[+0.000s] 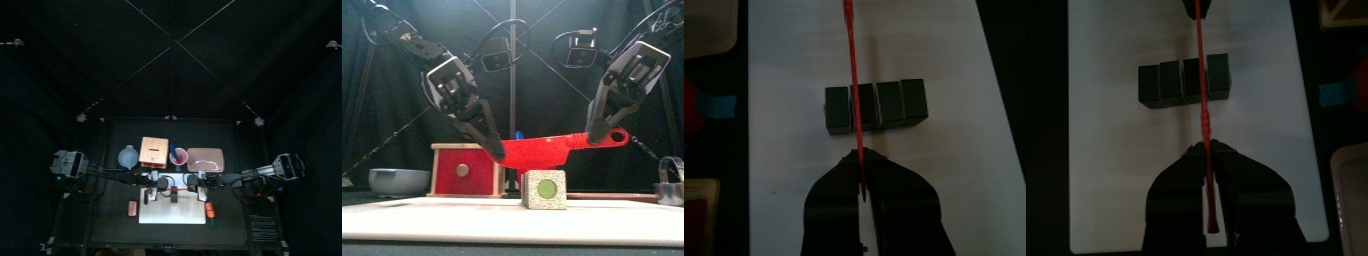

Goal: Place sushi on board then cut the sushi with the knife then place the pieces on the plate
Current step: Cut the sushi into 4 pieces

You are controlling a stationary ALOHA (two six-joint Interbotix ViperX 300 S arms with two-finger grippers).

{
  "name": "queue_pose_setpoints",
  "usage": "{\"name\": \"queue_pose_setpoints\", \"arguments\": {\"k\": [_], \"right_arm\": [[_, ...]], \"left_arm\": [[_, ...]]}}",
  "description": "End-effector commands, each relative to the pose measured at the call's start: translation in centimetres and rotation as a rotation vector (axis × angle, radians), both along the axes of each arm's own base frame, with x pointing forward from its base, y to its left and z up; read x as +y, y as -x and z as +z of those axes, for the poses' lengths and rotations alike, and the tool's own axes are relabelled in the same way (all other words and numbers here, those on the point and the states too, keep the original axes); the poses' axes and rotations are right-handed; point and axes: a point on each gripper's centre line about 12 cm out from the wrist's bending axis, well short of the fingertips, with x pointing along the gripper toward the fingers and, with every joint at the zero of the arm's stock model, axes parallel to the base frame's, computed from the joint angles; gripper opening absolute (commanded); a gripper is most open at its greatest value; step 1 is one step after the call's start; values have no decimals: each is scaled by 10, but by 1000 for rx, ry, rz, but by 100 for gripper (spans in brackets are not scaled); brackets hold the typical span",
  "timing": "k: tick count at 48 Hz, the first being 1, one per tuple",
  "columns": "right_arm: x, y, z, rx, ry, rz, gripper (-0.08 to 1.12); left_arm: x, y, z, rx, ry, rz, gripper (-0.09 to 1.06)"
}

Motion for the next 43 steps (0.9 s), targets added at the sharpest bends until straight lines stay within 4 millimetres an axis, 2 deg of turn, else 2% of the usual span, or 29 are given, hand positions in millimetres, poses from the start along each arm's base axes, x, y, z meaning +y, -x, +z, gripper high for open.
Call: {"name": "queue_pose_setpoints", "arguments": {"k": [1,22,43], "right_arm": [[0,-6,18,-59,-7,-2,39],[-3,-6,11,-39,2,-6,39],[-3,-6,13,-43,3,-5,39]], "left_arm": [[1,-5,12,-40,-1,1,34],[5,-8,-3,-6,-3,11,34],[5,-8,1,-16,-3,12,34]]}}
